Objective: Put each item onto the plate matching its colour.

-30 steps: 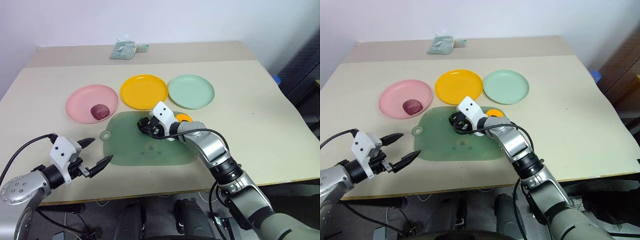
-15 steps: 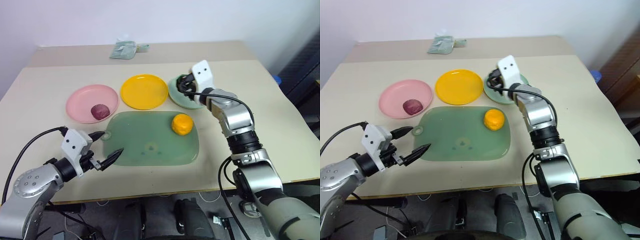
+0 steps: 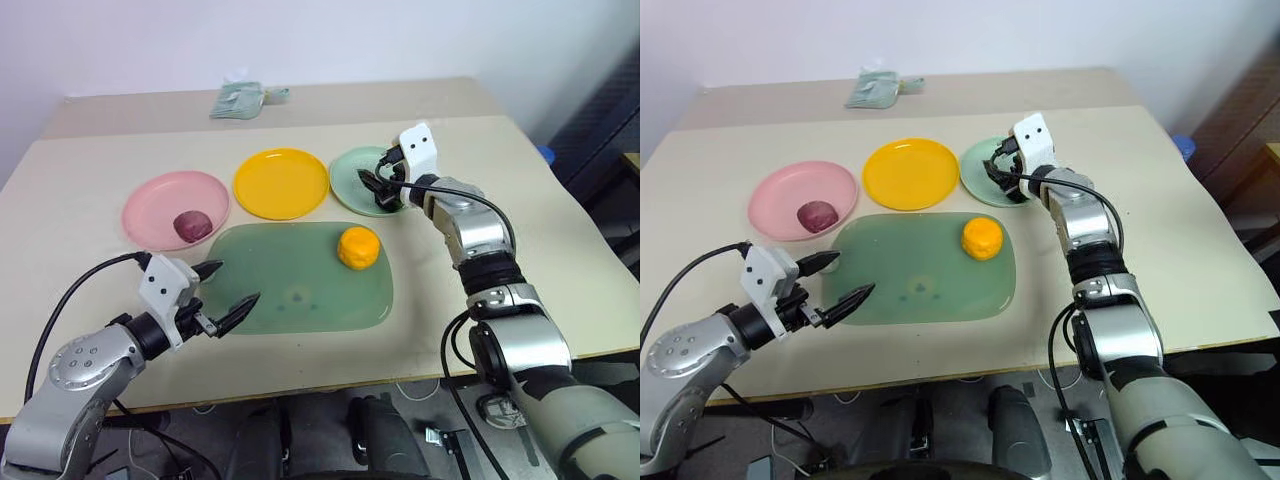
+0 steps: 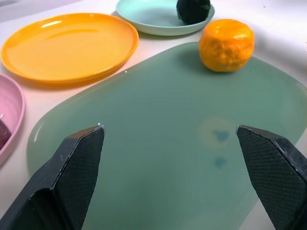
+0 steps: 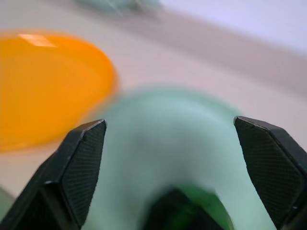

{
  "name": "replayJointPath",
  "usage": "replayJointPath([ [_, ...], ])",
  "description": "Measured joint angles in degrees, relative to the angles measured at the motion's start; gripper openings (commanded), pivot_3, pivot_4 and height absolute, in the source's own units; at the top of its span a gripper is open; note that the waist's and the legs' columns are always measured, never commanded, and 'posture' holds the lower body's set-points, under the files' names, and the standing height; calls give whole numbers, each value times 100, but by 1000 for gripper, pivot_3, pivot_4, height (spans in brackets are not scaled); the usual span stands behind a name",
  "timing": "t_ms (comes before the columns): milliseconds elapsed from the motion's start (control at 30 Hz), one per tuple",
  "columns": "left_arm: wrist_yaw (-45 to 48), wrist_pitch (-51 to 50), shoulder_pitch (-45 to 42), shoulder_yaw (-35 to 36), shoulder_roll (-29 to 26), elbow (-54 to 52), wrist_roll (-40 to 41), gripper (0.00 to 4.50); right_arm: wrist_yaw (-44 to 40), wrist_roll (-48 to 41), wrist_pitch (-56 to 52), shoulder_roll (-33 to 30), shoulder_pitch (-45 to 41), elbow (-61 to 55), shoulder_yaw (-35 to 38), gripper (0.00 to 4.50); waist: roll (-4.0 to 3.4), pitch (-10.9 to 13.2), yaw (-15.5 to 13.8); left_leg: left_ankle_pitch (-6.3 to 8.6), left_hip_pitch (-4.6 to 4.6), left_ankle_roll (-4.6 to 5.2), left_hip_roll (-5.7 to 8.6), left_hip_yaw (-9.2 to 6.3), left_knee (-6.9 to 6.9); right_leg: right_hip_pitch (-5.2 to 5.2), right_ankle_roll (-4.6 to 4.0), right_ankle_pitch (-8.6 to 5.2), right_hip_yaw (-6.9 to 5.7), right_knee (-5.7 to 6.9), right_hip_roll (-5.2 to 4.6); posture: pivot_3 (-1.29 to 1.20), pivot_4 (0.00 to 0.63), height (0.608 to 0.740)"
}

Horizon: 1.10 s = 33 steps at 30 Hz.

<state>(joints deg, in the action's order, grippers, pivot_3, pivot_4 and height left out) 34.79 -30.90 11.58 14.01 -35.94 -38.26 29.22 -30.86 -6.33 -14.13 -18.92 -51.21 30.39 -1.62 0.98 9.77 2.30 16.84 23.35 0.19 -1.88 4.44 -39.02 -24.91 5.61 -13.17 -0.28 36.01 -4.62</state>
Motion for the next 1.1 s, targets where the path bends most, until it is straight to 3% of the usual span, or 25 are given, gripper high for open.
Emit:
replayJointPath([
  [167, 41, 43, 67, 13, -9, -9, 0, 4500, -1641, -797, -436, -722, 1513, -2353, -227, 4448, 0, 0, -125, 2, 0, 4, 1, 0, -8, 5, -1, -1, -2, -5, -6, 0, 150, 740],
  [367, 93, 17, -302, -189, -20, 48, -1, 4500, -1872, -770, -928, -964, 2274, -3090, -496, 4448, -1, -1, -132, -3, -11, -3, 3, 1, -14, 12, -25, -13, 0, -2, 2, 0, 150, 740],
  [667, 14, -249, -570, -299, -105, 39, 23, 4500, -1536, -551, -1352, -948, 2417, -3126, -605, 4448, 0, -1, -145, -2, -8, -1, 6, 1, -12, 11, -24, -13, 0, -3, 3, 0, 150, 740],
  [767, 23, -254, -570, -298, -134, 36, 58, 4500, -1461, -515, -1392, -915, 2416, -3103, -617, 3194, 0, -1, -146, -2, -8, -1, 6, 2, -12, 11, -24, -13, 0, -3, 3, 0, 150, 740],
  [800, 26, -255, -570, -298, -139, 36, 80, 4500, -1455, -516, -1401, -915, 2415, -3103, -617, 2974, 0, -1, -146, -2, -7, -1, 6, 2, -12, 11, -24, -13, 0, -3, 3, 0, 150, 740],
  [967, 35, -198, -449, -251, -142, 35, 108, 4500, -1388, -536, -1422, -732, 2307, -3100, -612, 2953, 0, -1, -119, -2, -8, -1, 6, 3, -12, 9, -24, -13, 0, -2, 5, 0, 150, 740],
  [1100, -92, -60, -464, -155, 26, 179, 31, 4500, -923, -572, -1431, -13, 1452, -2590, -558, 2953, -1, 0, -88, -6, -12, -7, 5, 6, -12, 5, -22, -11, 1, 6, 13, 0, 150, 740],
])
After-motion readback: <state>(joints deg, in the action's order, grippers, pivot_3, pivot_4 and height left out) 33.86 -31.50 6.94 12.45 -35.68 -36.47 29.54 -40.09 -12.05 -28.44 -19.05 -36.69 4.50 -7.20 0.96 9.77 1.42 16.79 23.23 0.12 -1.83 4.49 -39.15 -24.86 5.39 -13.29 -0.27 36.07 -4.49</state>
